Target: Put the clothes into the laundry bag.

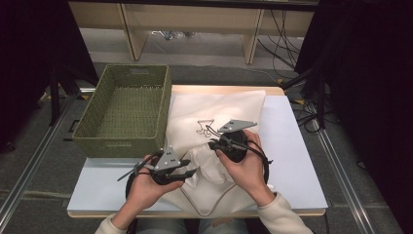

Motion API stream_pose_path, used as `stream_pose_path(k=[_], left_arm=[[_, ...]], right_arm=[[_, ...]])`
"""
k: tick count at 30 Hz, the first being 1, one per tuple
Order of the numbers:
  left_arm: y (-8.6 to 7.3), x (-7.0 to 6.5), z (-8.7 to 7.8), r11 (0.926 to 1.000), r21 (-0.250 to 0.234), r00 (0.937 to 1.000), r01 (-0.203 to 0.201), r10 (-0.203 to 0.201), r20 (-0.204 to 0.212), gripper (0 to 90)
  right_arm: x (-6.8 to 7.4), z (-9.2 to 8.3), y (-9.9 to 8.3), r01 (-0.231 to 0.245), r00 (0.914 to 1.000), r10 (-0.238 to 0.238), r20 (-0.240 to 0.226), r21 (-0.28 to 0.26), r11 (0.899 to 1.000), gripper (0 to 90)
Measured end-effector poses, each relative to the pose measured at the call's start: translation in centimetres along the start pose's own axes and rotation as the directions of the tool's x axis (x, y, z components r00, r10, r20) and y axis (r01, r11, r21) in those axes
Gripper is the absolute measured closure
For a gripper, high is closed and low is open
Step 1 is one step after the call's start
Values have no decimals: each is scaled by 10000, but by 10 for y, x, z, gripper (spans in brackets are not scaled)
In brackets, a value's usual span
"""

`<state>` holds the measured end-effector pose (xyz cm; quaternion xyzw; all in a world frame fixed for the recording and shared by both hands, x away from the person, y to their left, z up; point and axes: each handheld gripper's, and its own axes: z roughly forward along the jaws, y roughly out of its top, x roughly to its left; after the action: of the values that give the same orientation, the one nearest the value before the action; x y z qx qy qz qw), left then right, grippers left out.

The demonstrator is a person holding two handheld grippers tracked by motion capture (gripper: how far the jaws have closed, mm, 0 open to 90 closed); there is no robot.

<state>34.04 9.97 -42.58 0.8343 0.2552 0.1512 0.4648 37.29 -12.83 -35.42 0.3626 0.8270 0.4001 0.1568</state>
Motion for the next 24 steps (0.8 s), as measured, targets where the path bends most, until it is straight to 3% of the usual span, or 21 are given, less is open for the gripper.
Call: stream_pose_path(k=[2,3,4,5,6,7,8,9,11,14,19,24], left_arm=[[-1,8,-9,9998,-197,9978,30,-43,-656,607],[-1,8,-9,9998,-197,9978,30,-43,-656,607],[-2,13,-13,9997,-220,9940,-116,91,-1087,604],[-2,13,-13,9997,-220,9940,-116,91,-1087,599],[-3,14,-12,9990,-447,9918,80,-136,-1273,599],[-4,18,-14,9987,-463,9852,-232,150,-1709,590],[-4,18,-14,9987,-463,9852,-232,150,-1709,587],[-7,20,-13,9988,-343,9799,-363,288,-1973,576],[-8,21,-12,9985,-69,9779,-545,520,-2026,564],[-10,19,-10,9990,-160,9797,-418,378,-1971,556],[-15,20,-10,9978,275,9774,-603,646,-2012,546],[-21,21,-12,9984,336,9765,-458,518,-2092,541]], right_arm=[[0,-1,0,80,9999,-80,-71,17,10000,861],[0,-1,0,80,9999,-80,-71,17,10000,861],[-1,-1,-1,282,9996,-283,-87,-52,9996,862],[-1,-1,-1,282,9996,-283,-87,-52,9996,862],[0,-2,-1,255,9997,-255,18,-11,9997,863],[2,-4,0,-8,10000,8,-76,38,10000,866],[2,-4,0,-8,10000,8,-76,38,10000,866],[4,-5,0,94,9999,-93,-100,63,9999,868],[4,-7,-1,237,9997,-236,-101,80,9997,869],[5,-8,-1,296,9995,-296,-78,67,9995,870],[8,-9,-8,315,9993,-298,-243,733,9968,870],[10,-2,-20,502,9981,-447,-431,1366,9894,869]])
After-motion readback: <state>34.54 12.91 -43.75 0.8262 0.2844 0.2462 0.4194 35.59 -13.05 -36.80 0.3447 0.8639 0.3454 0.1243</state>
